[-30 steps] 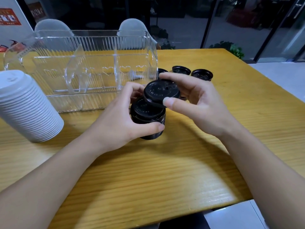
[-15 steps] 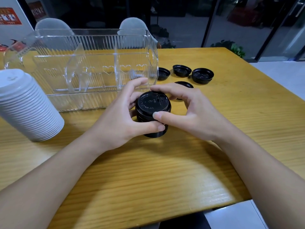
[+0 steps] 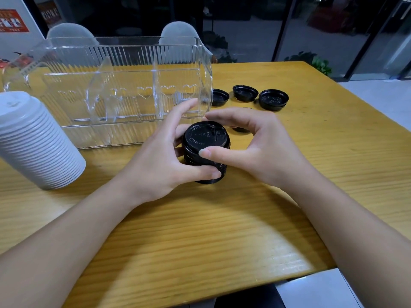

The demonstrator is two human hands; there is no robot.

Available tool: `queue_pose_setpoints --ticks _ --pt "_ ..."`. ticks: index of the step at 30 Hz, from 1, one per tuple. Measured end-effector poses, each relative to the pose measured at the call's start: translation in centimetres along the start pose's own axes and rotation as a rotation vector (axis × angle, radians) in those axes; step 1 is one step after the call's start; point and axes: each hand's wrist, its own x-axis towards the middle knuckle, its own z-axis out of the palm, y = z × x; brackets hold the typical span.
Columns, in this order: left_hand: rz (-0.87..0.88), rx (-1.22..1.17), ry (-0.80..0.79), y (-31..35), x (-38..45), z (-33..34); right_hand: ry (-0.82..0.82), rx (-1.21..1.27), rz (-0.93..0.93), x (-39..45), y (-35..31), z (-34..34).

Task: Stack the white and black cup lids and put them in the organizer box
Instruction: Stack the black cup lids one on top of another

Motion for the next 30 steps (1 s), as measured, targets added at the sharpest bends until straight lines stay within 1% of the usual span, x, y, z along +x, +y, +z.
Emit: queue_pose_setpoints --ticks 3,7,11,14,18,23,26,28,30 --pt "0.002 -0.003 0.002 0.0 0.0 0.0 0.038 -0.053 -0.003 0.0 -0.1 0.1" --pt "0.002 0.002 0.013 0.1 0.0 0.1 0.041 -0.066 -0.011 -0.1 -0.2 0.3" --pt "-0.012 -0.016 0.007 0.0 0.1 0.0 -0.042 0.033 0.021 0.2 0.1 -0.1" --pt "-0.019 -0.030 -0.013 0.0 0.1 -0.1 -0.114 0.068 0.004 0.3 0.3 -0.3" --pt "-0.020 -0.024 -0.028 0.0 0.1 -0.1 -0.143 0.076 -0.001 0.3 0.5 -0.3" --pt "0.010 0.009 -0.037 -0.2 0.0 0.0 -0.093 0.067 0.008 0.1 0.3 0.1" --pt "0.042 0.050 -0.042 -0.1 -0.3 0.0 -0.073 0.016 -0.001 0.2 0.4 -0.4" --pt "0.072 0.056 -0.017 0.2 -0.4 -0.1 -0.017 0.007 -0.011 0.5 0.7 -0.9" --pt "0.116 0.066 0.023 0.3 -0.3 -0.1 0.097 0.011 0.018 0.8 1.4 -1.3"
